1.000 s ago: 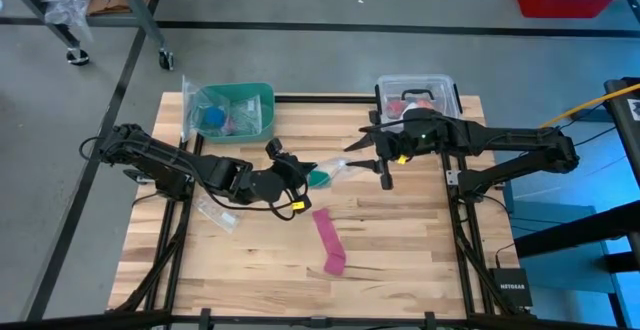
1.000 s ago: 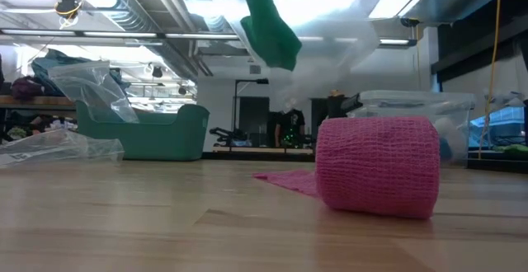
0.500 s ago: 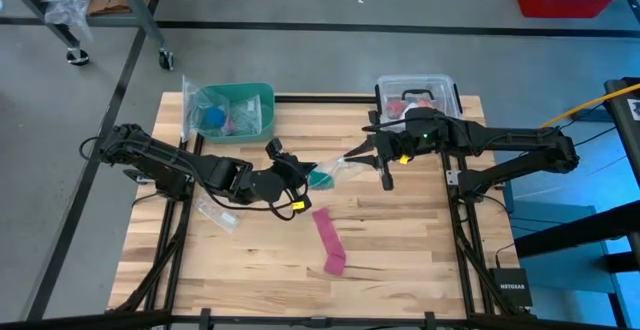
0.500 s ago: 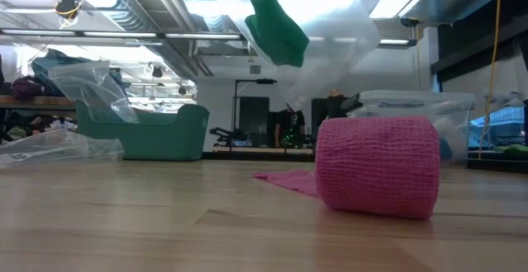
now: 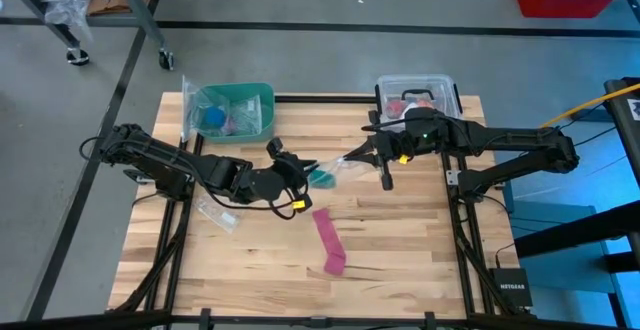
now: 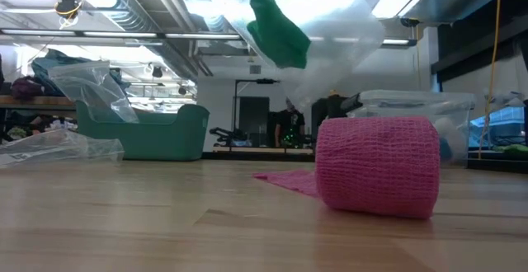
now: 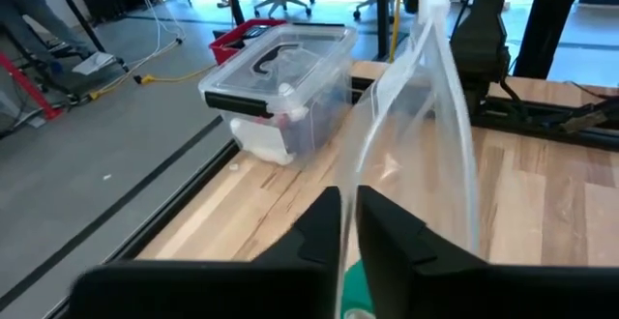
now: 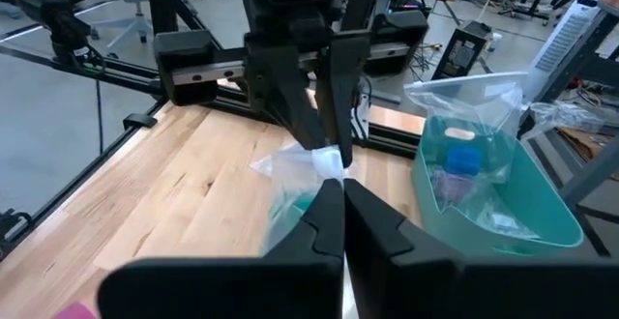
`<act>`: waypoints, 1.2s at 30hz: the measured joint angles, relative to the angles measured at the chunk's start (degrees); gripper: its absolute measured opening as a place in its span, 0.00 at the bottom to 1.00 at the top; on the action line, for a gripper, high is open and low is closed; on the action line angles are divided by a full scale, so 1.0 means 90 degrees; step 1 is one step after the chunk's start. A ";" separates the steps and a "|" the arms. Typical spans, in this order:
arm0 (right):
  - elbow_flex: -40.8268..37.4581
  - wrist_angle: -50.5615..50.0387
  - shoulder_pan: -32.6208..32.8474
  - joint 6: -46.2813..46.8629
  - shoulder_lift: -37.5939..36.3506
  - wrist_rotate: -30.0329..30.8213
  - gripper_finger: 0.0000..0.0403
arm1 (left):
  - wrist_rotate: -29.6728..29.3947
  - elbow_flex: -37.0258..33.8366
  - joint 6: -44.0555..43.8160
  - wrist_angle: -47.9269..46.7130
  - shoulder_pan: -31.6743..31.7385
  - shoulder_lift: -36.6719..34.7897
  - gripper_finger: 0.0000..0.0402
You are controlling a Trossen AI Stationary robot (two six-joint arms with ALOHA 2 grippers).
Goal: Roll bandage
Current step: Close the transparent zip bag
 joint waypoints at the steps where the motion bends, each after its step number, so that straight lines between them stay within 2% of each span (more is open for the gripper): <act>1: 0.0000 -0.0005 0.0000 0.0002 0.0000 0.0029 0.01 | 0.0001 0.0000 0.0035 -0.0005 0.0000 0.0000 0.09; 9: 0.0000 -0.0387 0.0000 0.0051 0.0000 0.0611 0.01 | 0.0147 0.0000 -0.0162 0.0027 -0.0001 0.0000 0.36; 13: 0.0000 -0.0504 0.0000 0.0070 0.0067 0.0728 0.01 | 0.0220 0.0000 -0.0135 0.0379 0.0025 0.0000 0.43; 18: 0.0002 -0.0410 0.0002 0.0070 0.0360 0.0559 0.00 | 0.0330 0.0000 -0.0074 0.0880 0.0286 0.0013 0.44; 22: 0.0002 -0.0373 0.0001 0.0070 0.0598 0.0496 0.00 | 0.0903 0.0000 -0.0072 0.1246 0.0552 0.0111 0.44; 31: 0.0002 -0.0270 0.0000 0.0070 0.0695 0.0492 0.00 | 0.1440 0.0000 0.0211 0.1282 0.0817 0.0367 0.44; 36: 0.0002 -0.0252 0.0000 0.0068 0.0682 0.0492 0.00 | 0.1506 0.0000 0.0446 0.1275 0.0795 0.0381 0.44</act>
